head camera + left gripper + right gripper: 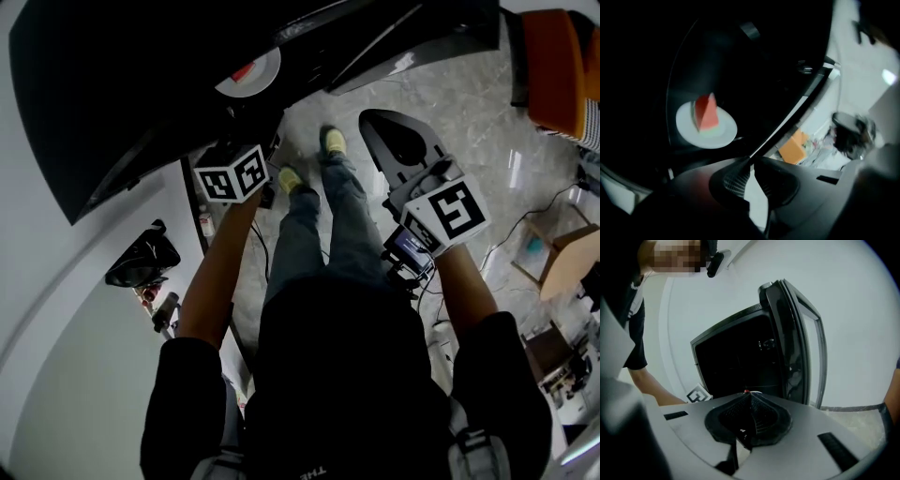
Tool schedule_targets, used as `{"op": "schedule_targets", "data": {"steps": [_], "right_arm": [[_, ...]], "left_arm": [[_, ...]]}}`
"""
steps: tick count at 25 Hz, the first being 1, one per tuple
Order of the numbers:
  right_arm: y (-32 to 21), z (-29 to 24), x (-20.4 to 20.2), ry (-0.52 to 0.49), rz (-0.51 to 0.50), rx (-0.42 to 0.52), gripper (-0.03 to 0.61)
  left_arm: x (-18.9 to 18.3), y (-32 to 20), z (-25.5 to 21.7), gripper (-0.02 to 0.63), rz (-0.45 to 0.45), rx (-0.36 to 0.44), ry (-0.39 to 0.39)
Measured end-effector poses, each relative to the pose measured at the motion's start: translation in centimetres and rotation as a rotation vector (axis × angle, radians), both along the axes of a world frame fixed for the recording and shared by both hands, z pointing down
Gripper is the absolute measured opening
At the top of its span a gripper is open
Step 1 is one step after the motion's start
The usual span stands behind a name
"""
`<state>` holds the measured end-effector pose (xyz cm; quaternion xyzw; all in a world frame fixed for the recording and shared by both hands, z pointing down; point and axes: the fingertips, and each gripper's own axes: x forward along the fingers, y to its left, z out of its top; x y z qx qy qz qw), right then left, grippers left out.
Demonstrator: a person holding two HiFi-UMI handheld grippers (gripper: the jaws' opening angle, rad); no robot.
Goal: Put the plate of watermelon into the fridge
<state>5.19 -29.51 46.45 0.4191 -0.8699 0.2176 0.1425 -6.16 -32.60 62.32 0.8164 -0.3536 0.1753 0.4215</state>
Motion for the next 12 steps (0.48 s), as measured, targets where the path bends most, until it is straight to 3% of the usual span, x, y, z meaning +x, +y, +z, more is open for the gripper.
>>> {"op": "schedule_targets", "data": {"steps": [2,4,12], "right_arm": [[0.1,-1.6,0.7,0.021,0.009,0.025,0.014],[0.2,-3.3,1.4,0.033,0.028,0.048,0.014],[1.9,-9.0,2.2,0.067,0.096,0.128,0.014]], "left_arm": [[-0.8,1.3,-3.4,0.017,0.045,0.155,-0.063],[-1.6,2.5,-6.7,0.014,0.067,0.26,-0.072],[-5.0,6.9,-16.2,0.015,0.021,0.414,-0.034]]}}
